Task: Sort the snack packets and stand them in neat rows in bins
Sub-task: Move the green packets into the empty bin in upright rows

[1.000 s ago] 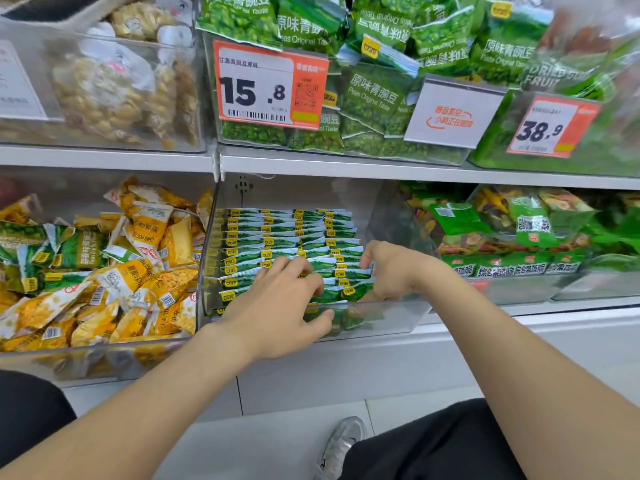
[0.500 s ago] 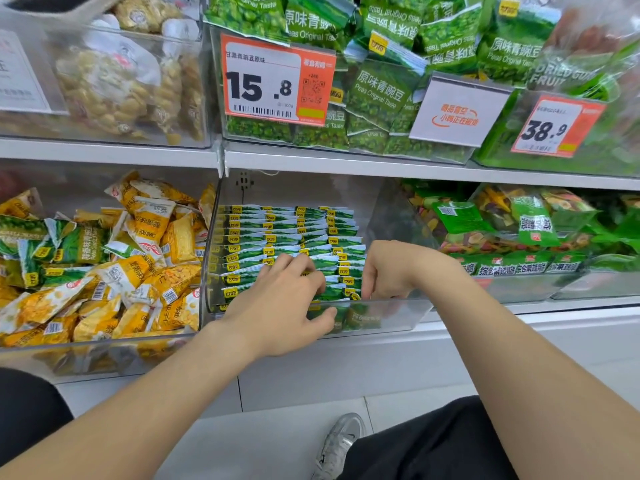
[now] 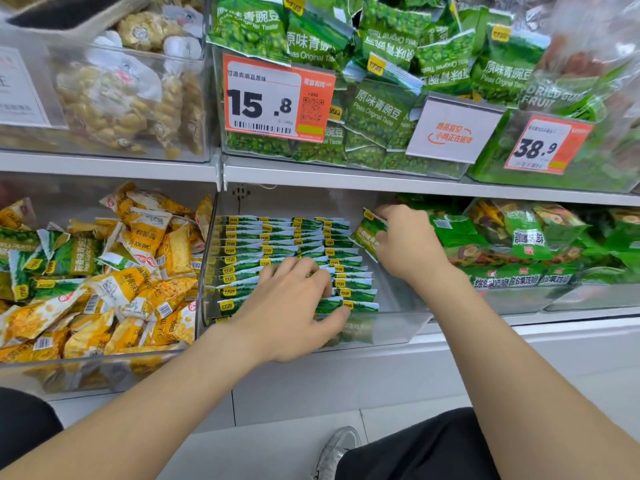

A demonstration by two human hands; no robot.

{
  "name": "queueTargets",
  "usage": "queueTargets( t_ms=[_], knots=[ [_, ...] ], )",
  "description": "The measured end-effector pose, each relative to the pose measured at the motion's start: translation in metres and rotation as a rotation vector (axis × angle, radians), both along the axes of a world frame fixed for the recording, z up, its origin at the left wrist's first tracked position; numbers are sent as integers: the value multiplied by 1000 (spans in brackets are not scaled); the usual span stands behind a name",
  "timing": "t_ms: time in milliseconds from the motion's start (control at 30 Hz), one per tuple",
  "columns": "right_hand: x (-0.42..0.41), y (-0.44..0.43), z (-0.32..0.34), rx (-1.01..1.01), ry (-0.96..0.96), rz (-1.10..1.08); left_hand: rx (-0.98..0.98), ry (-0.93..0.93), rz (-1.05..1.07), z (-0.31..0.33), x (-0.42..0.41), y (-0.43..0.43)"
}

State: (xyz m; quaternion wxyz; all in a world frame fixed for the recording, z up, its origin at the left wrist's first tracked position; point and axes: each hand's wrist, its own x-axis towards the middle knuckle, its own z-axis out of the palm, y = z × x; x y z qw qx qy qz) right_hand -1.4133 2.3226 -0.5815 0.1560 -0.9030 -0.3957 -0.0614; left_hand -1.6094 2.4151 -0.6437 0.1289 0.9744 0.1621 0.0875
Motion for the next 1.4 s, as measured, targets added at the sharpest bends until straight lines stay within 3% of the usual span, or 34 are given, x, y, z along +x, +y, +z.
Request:
queueTargets(
  t_ms=[200,300,433,633,767,1033,1167,1400],
  knots=[
    [11,34,-15,-231,-229,-31,98,8,-51,-4,16,10],
    [26,51,-19,-396,-376,-9,-6,93,-22,-9,21,14],
    [43,73,-29,-551,-338,9,-58,114,-25,-16,25,16],
    [59,91,-46,-500,-327,102,-61,102,-36,-18,25,16],
    [68,90,-54,-305,-333,15,-68,123,-35,-16,25,14],
    [66,84,-69,-61,91,-160,-83,134,-35,-16,26,14],
    [53,68,-86,-111,285,38,-76,138,-37,-15,25,13],
    [47,68,-84,-135,314,146,-81,143,-39,-16,25,13]
  ],
)
